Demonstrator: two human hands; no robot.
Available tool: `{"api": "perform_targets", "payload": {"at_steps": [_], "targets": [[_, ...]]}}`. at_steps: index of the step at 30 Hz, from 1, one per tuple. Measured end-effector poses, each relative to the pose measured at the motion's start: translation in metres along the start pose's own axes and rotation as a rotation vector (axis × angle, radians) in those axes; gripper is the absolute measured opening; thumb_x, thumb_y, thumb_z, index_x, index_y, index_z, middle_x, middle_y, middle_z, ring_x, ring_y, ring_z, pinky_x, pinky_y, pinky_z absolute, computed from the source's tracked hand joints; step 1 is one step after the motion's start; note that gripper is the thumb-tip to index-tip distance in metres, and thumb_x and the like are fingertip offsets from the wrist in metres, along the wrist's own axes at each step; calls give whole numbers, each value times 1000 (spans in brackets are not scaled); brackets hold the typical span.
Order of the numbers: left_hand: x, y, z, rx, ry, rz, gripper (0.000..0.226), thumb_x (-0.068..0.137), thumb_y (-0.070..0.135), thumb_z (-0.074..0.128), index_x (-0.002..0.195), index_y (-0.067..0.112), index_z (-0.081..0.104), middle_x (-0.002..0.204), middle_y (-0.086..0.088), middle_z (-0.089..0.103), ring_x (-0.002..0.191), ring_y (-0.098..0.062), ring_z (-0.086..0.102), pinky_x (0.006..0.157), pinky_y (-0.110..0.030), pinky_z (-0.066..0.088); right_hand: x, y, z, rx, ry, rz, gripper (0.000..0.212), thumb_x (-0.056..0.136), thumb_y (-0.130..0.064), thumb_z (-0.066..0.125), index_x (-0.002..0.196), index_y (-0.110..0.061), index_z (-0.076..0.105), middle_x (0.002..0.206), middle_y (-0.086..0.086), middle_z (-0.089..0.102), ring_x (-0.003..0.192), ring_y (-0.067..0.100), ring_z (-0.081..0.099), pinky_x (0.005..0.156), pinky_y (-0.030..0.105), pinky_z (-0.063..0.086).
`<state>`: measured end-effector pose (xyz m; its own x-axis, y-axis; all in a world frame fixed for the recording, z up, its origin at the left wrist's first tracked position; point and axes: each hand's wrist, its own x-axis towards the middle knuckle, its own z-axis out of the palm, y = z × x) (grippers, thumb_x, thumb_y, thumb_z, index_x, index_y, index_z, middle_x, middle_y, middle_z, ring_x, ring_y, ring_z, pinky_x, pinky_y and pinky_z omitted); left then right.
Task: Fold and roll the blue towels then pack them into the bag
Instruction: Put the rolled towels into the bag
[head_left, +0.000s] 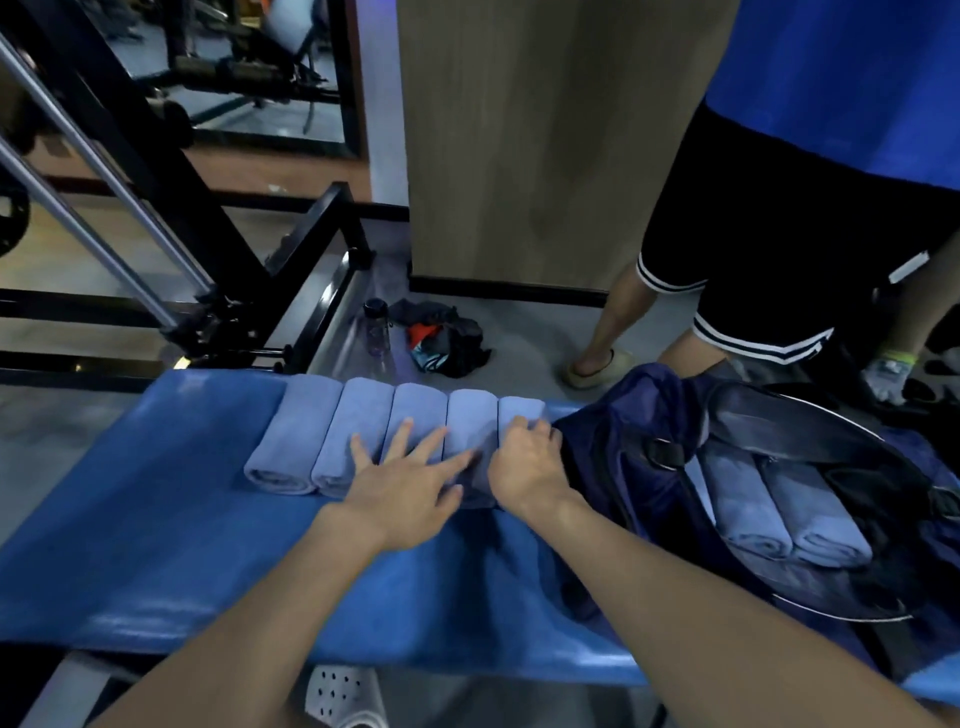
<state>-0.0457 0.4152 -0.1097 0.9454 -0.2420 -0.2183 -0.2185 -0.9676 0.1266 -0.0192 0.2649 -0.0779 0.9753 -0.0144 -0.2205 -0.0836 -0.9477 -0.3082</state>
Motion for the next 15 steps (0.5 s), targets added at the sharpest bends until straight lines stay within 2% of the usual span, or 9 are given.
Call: {"api": "perform_targets", "payload": {"at_steps": [5,15], "targets": [[0,-11,10,39,11,12,52,101,58,22,149,59,2,166,11,-2,153,-25,-12,109,-76,2,12,-2,16,22,5,59,40,90,-3,50,128,-9,39,138,16,31,122,36,39,100,37,37],[-16,-44,10,86,10,-52,52,100,61,18,148,60,-3,166,13,-5,153,-24,-13,111,-70,6,13,-21,34,16,25,-28,43,91,-14,51,132,-13,40,141,11,29,117,36,38,99,42,39]]}}
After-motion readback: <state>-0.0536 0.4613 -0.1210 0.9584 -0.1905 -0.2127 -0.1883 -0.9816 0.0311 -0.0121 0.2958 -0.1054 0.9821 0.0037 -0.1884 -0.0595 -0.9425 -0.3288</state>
